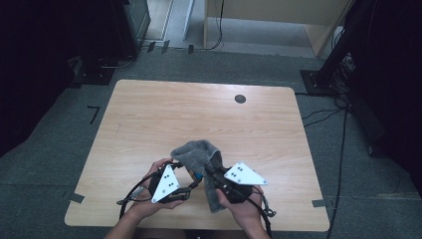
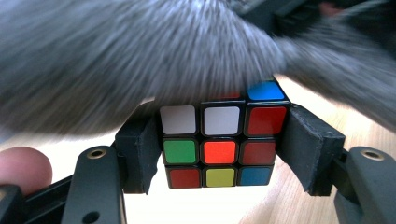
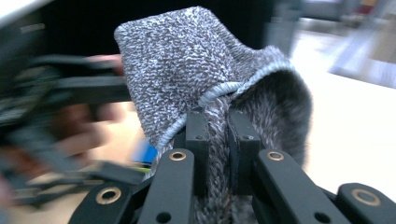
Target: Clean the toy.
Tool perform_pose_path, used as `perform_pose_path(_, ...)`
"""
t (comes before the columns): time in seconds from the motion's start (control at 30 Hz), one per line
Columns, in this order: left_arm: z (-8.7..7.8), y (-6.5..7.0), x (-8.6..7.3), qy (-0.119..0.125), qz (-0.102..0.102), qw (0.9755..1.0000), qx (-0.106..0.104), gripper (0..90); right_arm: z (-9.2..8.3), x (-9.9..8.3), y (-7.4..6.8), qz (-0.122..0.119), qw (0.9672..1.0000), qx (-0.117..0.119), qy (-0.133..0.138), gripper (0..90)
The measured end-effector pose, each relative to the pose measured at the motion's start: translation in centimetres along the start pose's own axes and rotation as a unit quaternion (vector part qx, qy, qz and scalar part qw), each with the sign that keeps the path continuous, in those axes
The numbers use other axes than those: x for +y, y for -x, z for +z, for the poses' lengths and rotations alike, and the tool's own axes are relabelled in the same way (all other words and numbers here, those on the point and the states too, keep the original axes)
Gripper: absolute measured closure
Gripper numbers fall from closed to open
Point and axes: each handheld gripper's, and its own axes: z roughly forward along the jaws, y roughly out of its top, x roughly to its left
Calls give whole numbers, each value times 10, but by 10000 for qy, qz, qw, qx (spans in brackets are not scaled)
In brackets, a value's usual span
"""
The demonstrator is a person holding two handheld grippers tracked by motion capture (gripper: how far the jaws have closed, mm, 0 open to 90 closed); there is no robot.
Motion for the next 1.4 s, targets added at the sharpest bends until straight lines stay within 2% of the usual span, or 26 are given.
perform_pose_path(0.07, -4, -4, 1, 183, -154, 9997, -65, 349, -6, 0, 18, 448, 9987, -205, 101, 815)
perform_pose_path(0.1, -6, -6, 2, 268, -247, 9993, -97, 348, -9, 0, 25, 708, 9972, -135, 172, 816)
perform_pose_path(0.13, -7, -8, 3, 360, -349, 9987, -132, 348, -10, 0, 30, 883, 9958, 61, 242, 816)
perform_pose_path(0.17, -8, -9, 3, 421, -416, 9981, -170, 348, -10, 0, 31, 945, 9946, 322, 286, 815)
perform_pose_path(0.23, -9, -9, 3, 486, -476, 9974, -224, 349, -7, -1, 27, 853, 9942, 595, 285, 817)
perform_pose_path(0.27, -10, -9, 4, 511, -490, 9972, -233, 349, -5, -1, 25, 807, 9944, 627, 273, 818)
perform_pose_path(0.33, -12, -11, 4, 564, -556, 9965, -273, 349, -2, -4, 23, 871, 9939, 641, 210, 820)
perform_pose_path(0.43, -14, -13, 5, 648, -639, 9953, -320, 349, 4, -10, 26, 952, 9924, 781, 15, 819)
perform_pose_path(0.57, -15, -12, 7, 705, -633, 9949, -358, 348, 12, -17, 29, 978, 9912, 813, -362, 817)
perform_pose_path(0.67, -16, -13, 8, 737, -646, 9945, -363, 348, 15, -20, 29, 996, 9904, 811, -507, 816)
perform_pose_path(0.73, -17, -14, 8, 744, -668, 9944, -341, 348, 16, -20, 30, 1018, 9899, 846, -511, 816)
perform_pose_path(0.8, -16, -15, 7, 708, -674, 9948, -293, 349, 12, -17, 29, 988, 9911, 788, -422, 816)
perform_pose_path(0.93, -15, -16, 5, 655, -683, 9951, -283, 348, 0, -6, 27, 1049, 9909, 829, 129, 816)
perform_pose_path(0.97, -15, -16, 5, 672, -700, 9949, -290, 348, -2, -4, 25, 1001, 9913, 833, 190, 816)
perform_pose_path(1.03, -16, -16, 6, 680, -687, 9950, -261, 348, -1, -5, 24, 945, 9918, 850, 124, 817)
perform_pose_path(1.1, -18, -17, 6, 704, -724, 9946, -230, 349, 4, -9, 26, 996, 9908, 911, -22, 816)
perform_pose_path(1.17, -21, -22, 7, 825, -894, 9924, -173, 348, 8, -14, 27, 961, 9910, 908, -189, 815)
perform_pose_path(1.2, -23, -25, 7, 920, -1027, 9903, -141, 348, 10, -16, 27, 971, 9910, 902, -211, 814)
perform_pose_path(1.23, -25, -28, 7, 1034, -1187, 9875, -104, 348, 11, -18, 27, 999, 9906, 910, -209, 814)
perform_pose_path(1.3, -29, -35, 5, 1251, -1537, 9801, -65, 348, 12, -19, 25, 1064, 9890, 1014, -161, 815)
perform_pose_path(1.4, -31, -43, 2, 1444, -1974, 9694, -197, 348, 13, -19, 21, 1051, 9870, 1214, -32, 815)
